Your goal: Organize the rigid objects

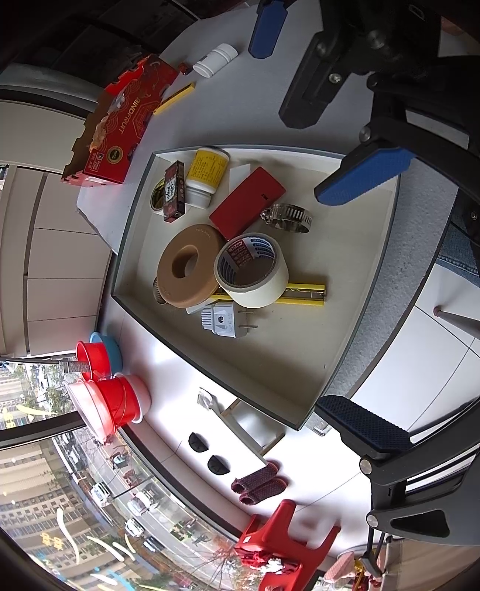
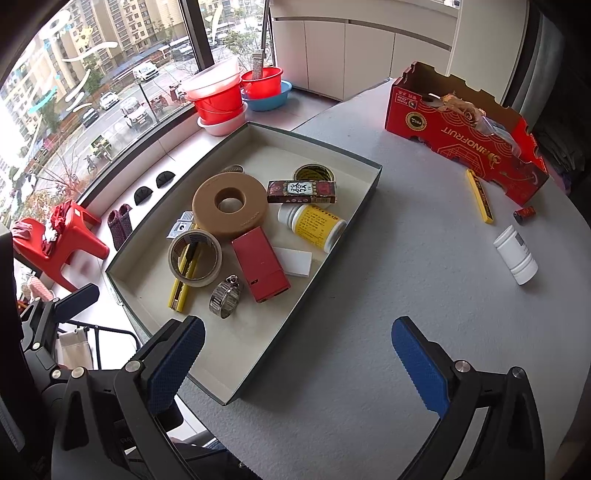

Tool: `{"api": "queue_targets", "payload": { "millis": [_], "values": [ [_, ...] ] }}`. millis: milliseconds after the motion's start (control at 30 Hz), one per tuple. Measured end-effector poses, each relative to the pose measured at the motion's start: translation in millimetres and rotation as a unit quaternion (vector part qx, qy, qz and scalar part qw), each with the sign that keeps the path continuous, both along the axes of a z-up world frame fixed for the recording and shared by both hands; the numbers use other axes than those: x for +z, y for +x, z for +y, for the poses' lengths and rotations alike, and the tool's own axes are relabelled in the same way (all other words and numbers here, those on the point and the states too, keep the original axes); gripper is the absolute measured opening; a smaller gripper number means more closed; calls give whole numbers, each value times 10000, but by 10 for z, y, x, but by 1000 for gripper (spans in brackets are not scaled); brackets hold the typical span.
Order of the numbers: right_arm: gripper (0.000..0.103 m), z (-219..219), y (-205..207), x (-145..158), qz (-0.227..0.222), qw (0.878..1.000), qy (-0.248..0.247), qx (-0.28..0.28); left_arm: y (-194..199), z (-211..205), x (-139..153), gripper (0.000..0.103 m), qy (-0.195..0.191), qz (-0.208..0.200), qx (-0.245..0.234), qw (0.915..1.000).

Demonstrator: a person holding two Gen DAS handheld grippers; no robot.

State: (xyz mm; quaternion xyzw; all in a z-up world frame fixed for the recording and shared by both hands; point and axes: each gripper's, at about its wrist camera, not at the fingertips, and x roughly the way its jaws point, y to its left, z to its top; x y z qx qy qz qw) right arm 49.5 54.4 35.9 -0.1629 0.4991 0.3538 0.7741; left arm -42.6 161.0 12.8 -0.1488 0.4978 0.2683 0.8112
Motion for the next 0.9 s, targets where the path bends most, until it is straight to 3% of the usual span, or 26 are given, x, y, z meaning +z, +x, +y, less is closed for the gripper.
{"api": "queue_targets", "payload": {
  "millis": [900],
  "values": [
    [102, 52, -51, 7, -14, 9999, -21, 101, -21, 3, -13, 103, -22, 25, -10, 10000]
  ]
}}
